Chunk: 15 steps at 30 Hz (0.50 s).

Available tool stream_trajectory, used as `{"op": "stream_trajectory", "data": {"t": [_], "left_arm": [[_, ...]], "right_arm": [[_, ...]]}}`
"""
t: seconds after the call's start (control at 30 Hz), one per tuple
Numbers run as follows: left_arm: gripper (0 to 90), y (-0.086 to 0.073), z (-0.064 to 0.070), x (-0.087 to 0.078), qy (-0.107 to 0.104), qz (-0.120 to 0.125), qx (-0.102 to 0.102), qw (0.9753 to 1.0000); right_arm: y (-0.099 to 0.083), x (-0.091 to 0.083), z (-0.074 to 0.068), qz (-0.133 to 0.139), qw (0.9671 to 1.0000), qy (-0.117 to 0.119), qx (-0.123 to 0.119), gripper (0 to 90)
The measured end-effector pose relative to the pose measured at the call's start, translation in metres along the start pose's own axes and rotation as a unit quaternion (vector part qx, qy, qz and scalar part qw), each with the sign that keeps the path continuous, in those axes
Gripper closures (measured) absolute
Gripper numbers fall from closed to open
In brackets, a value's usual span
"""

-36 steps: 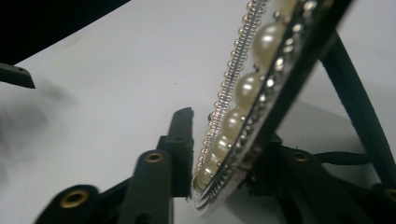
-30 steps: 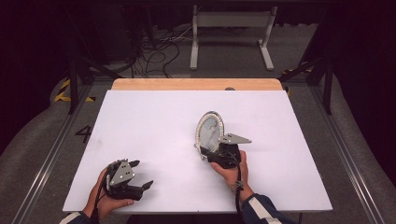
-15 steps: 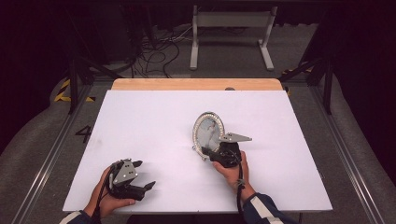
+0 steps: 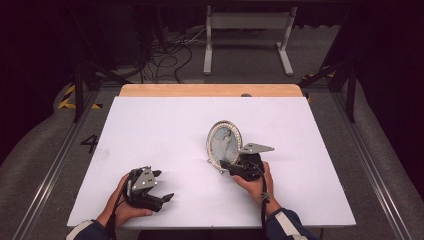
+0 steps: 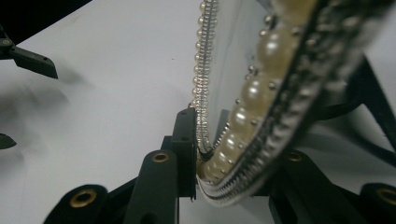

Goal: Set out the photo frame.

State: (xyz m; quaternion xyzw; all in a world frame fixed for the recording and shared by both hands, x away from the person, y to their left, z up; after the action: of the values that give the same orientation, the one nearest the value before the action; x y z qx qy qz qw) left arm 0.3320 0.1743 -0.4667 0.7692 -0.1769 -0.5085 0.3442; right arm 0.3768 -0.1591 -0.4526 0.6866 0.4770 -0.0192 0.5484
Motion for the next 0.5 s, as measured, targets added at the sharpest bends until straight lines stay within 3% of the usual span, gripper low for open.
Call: {"op": "stream_trajectory", "data": {"t": [0.3,0.5], "left_arm": [[15.5,0.028,-0.024,0.017,-0.001,0.048,-0.005,0.9988],[15.8,0.057,-0.044,0.040,-0.008,0.085,-0.011,0.9963]], "right_arm": [[-0.009,-0.013,-0.006,0.023,0.9989,-0.022,-0.034,56.1],[-0.012,-0.026,-0.008,0.046,0.9976,-0.023,-0.045,54.5]]}}
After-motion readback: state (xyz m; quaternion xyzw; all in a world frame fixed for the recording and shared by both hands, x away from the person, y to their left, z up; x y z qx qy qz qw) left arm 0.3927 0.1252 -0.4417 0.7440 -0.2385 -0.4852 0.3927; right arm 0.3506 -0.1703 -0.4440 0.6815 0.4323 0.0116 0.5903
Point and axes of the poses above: each handheld gripper's, and its own axes: x roughly forward along the jaws, y roughly out of its top, z roughly to its right, the point moved 1 cm from there along x, roughly forward along the jaws, and after that the axes turned 14 degrees about x, right-handed, at the moved point
